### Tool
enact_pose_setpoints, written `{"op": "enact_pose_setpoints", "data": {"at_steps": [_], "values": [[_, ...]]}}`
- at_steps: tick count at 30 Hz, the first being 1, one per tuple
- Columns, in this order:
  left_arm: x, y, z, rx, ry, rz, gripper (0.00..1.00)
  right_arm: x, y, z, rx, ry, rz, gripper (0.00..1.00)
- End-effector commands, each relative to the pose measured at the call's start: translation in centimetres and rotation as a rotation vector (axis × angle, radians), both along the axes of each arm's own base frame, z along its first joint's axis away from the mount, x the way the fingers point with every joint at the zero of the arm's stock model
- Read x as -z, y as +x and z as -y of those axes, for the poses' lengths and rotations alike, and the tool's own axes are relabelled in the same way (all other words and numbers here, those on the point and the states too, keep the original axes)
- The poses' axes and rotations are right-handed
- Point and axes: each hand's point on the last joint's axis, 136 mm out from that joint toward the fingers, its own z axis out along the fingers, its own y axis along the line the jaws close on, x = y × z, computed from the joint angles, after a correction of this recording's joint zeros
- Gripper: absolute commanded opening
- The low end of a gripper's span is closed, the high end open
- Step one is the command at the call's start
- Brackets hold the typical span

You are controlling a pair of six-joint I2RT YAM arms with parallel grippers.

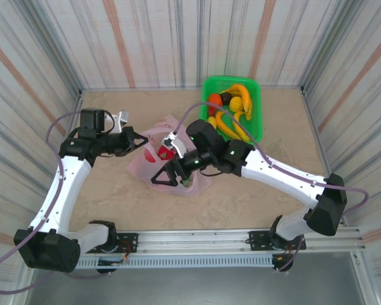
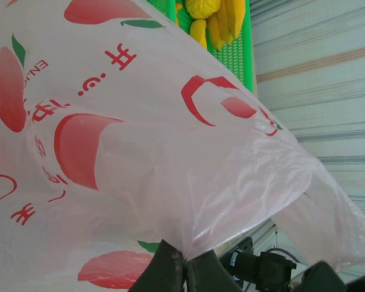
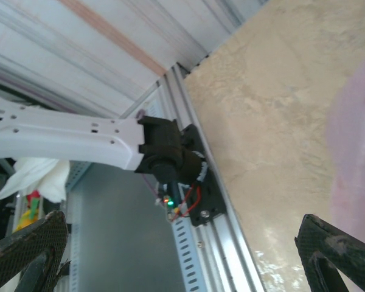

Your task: Place the fake fruits into the plastic bag and tie a complex knot

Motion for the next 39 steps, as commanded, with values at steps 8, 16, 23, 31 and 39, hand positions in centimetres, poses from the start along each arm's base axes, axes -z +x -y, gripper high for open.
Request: {"op": "enact_pose_setpoints", "data": {"at_steps": [8, 16, 23, 31, 39], "values": [[0.4, 0.1, -0.3, -0.015, 0.001, -0.015, 0.0, -2.3, -1.5, -1.3, -0.063, 0.045, 0.002, 0.99], [0.5, 0.2, -0.3, -0.017, 0.0, -0.017, 0.0, -9.1, -0.8, 1.5, -0.013, 0.105, 0.196, 0.99], [0.5, 0.1, -0.3, -0.018, -0.001, -0.019, 0.0, -9.5, 4.2, 8.9, 0.202, -0.019, 0.316, 0.98], [0.5, 0.1, -0.3, -0.018, 0.0, -0.018, 0.0, -3.3, 4.2, 15.9, 0.063, -0.18, 0.469, 0.92], [0.5, 0.0, -0.3, -0.018, 0.002, -0.018, 0.0, -1.6, 3.9, 17.4, -0.158, -0.075, 0.699, 0.99]]}}
